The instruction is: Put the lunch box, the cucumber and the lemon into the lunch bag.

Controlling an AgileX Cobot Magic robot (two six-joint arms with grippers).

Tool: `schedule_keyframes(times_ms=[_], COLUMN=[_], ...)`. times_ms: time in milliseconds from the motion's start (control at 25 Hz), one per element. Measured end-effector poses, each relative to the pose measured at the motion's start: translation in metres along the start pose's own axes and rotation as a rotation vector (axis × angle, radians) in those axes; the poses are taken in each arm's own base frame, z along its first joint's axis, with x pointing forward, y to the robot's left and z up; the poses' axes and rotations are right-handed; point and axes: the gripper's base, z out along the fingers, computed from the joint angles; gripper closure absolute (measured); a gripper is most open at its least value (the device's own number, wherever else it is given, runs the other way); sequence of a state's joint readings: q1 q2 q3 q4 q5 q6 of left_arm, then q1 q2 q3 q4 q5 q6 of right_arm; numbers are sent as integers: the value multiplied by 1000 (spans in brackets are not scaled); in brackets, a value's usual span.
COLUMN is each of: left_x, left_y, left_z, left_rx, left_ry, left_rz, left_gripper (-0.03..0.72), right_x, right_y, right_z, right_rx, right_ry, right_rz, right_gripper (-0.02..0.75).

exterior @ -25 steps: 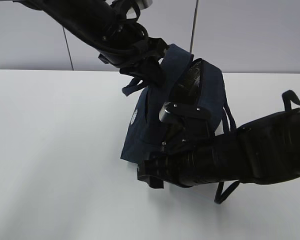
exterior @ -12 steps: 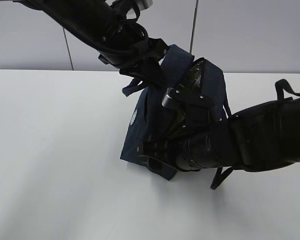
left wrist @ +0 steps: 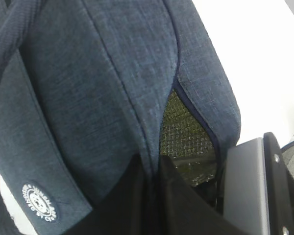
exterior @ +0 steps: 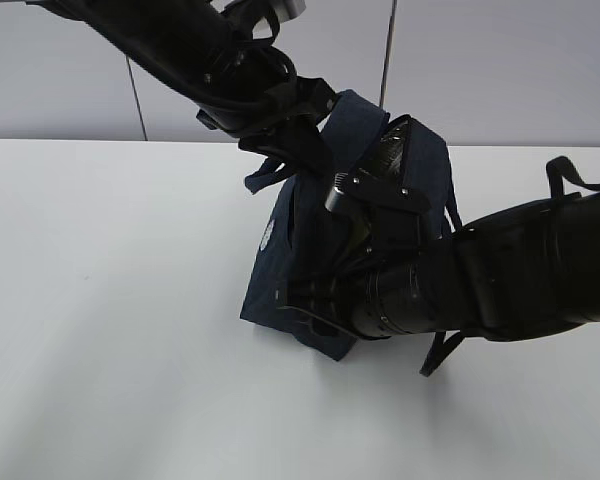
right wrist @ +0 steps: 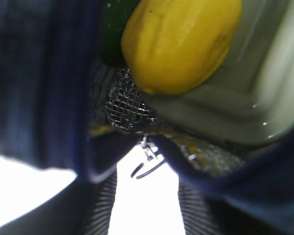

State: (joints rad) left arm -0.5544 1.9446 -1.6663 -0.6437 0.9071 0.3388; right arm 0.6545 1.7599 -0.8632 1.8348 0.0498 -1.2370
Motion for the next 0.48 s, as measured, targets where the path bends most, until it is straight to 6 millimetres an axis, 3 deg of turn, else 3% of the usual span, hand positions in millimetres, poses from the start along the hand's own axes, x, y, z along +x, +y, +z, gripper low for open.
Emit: schedule_keyframes(times_ms=[160,480], left_x=[0,1], left_y=[0,0], left_z=[0,0], left_rx=[1,3], left_ry=[4,7], left_rz=[0,0], left_gripper=[680,680], right_x=[0,5], right_y=[0,-2], right_z=[0,0], right_rx=[2,-3], right_ry=[-1,17], right_rz=[0,1], right_gripper=[510,529])
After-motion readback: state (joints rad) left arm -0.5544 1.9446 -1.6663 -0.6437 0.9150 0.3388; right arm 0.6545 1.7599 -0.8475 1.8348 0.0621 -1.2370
